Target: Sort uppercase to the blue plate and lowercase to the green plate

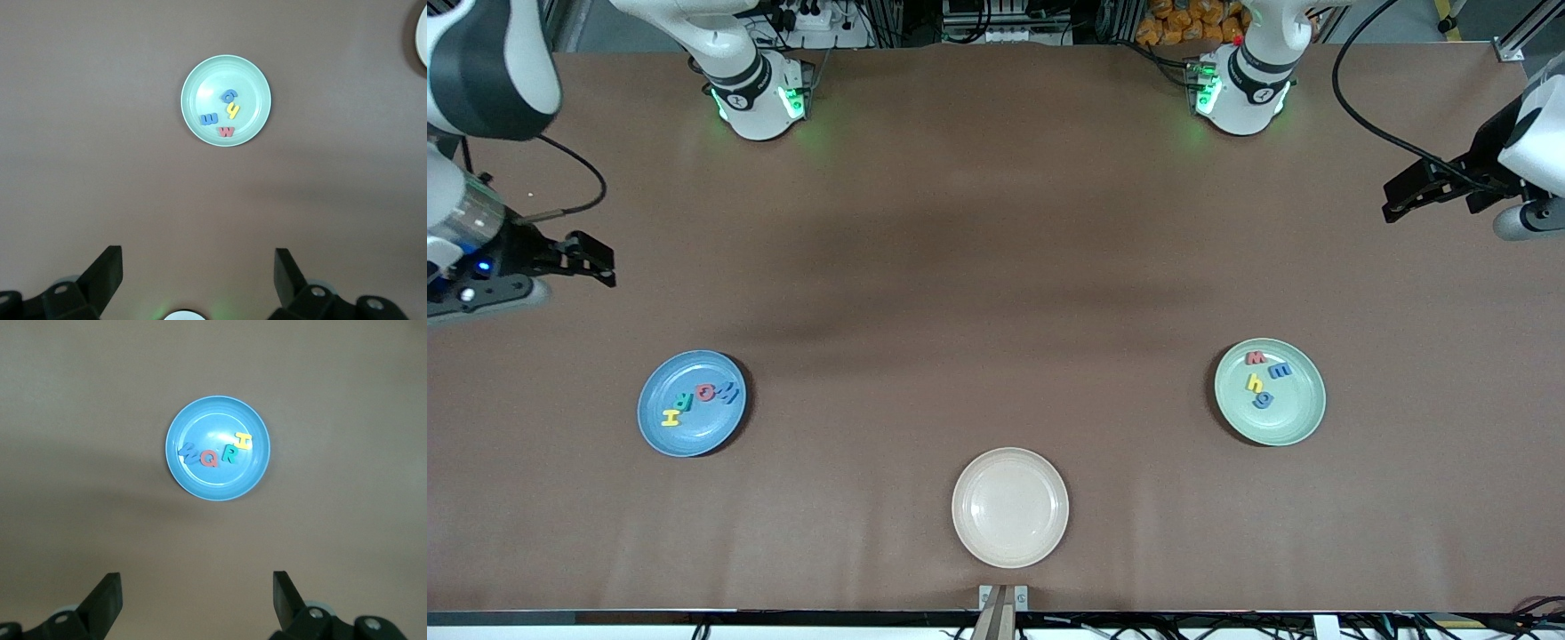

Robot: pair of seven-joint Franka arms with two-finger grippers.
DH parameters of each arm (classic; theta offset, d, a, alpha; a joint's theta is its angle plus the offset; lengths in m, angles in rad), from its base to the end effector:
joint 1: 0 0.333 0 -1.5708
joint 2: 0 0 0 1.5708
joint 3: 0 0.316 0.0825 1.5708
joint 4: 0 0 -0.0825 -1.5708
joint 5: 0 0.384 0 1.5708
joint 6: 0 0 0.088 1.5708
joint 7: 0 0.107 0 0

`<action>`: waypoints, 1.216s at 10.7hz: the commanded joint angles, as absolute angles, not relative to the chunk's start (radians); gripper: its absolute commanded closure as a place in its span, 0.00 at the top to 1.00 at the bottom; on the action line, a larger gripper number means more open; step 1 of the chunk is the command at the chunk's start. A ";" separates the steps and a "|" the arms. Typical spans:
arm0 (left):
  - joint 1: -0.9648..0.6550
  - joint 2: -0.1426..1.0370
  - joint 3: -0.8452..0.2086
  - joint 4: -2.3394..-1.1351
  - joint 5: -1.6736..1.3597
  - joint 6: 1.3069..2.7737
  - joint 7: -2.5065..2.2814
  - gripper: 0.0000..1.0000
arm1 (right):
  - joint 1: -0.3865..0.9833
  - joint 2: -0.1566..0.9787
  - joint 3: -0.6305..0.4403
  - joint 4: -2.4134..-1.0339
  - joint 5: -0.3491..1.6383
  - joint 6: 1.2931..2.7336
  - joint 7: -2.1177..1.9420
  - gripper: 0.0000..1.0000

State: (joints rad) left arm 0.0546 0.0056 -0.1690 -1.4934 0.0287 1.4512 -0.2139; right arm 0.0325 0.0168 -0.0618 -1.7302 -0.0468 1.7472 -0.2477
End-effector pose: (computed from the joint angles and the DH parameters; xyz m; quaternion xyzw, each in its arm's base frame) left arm 0.5410 -0.0585 0.6474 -0.9983 -0.0511 0.0213 0.0175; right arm 0.5680 -0.0206 0.5546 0.9933 0.1130 -0.0031 0.0233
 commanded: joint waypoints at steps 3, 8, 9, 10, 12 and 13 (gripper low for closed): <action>0.094 -0.048 -0.184 -1.556 0.043 1.494 -0.198 1.00 | 0.032 -0.008 -0.055 -1.570 -0.023 1.501 -0.187 1.00; 0.100 -0.043 -0.184 -1.529 0.006 1.480 -0.167 1.00 | 0.003 -0.012 -0.071 -1.529 0.063 1.431 -0.146 1.00; 0.101 -0.043 -0.180 -1.528 -0.012 1.465 -0.157 1.00 | 0.002 -0.012 -0.069 -1.528 0.066 1.434 -0.141 1.00; 0.097 -0.043 -0.178 -1.529 -0.015 1.463 -0.158 1.00 | 0.000 -0.012 -0.071 -1.528 0.090 1.437 -0.123 1.00; 0.097 -0.044 -0.181 -1.528 -0.014 1.462 -0.158 1.00 | -0.009 -0.018 -0.071 -1.529 0.098 1.454 -0.123 1.00; 0.097 -0.044 -0.183 -1.528 -0.012 1.462 -0.158 1.00 | -0.009 -0.028 -0.071 -1.532 0.092 1.477 -0.127 1.00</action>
State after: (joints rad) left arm 0.0822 -0.0268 -0.1731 -1.5253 0.0088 1.4749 -0.1798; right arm 0.0040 -0.0109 -0.0744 -1.5373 0.0747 1.4650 -0.1402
